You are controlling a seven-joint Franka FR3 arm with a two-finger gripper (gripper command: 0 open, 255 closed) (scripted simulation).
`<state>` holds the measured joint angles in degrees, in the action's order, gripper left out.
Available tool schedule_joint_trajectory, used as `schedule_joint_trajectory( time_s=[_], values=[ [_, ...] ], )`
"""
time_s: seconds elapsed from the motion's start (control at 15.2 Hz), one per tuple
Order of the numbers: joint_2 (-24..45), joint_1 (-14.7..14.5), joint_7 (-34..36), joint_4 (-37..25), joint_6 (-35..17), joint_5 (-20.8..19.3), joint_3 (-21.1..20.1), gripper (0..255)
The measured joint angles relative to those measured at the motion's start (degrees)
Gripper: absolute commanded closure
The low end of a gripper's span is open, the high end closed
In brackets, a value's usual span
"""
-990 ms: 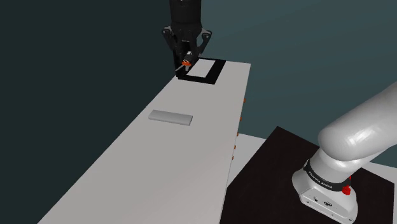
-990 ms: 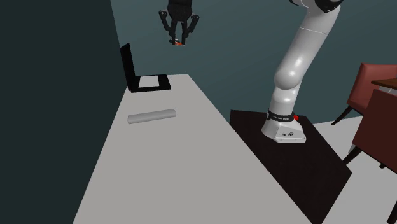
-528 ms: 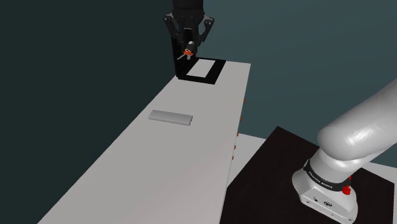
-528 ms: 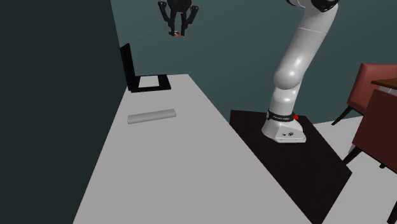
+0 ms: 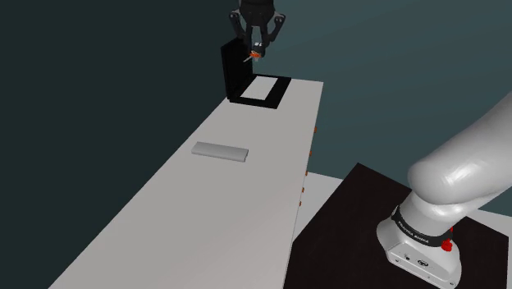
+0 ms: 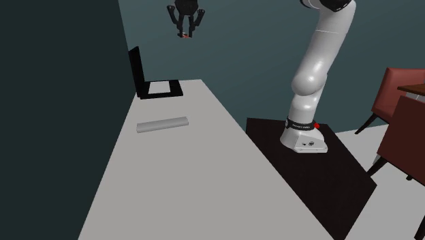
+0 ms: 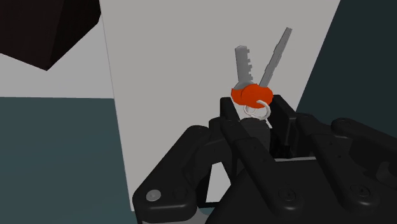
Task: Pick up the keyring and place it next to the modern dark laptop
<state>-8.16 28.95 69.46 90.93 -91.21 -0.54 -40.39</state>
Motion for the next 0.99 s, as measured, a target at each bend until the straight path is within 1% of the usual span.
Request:
schedule_joint_trajectory(
  time_s=[0.13,0.59,0.86,0.99],
  values=[
    [1.8,1.1,-2.1,-1.0,-0.5,-1.0,1.1,255],
    [9.4,3.7,-7.6,-8.2,0.3,-5.1,3.6,255],
    [15.9,4.4,-10.3,-14.8,1.4,-8.6,4.7,255],
    [19.2,4.3,-11.5,-19.0,2.7,-10.4,5.2,255]
  ],
)
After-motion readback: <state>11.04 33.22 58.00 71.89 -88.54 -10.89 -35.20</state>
